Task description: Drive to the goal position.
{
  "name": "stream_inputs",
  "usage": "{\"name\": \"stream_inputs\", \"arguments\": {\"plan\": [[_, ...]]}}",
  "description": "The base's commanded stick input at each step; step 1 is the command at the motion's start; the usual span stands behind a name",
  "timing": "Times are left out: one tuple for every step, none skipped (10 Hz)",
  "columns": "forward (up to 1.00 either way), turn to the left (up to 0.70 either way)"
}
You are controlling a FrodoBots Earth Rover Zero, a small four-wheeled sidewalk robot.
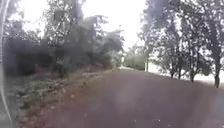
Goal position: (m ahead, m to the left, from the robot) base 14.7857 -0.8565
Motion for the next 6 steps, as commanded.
{"name": "stream_inputs", "arguments": {"plan": [[0.70,-0.13],[0.70,-0.07],[0.70,-0.03],[0.70,-0.02],[0.70,-0.02],[0.70,-0.01]]}}
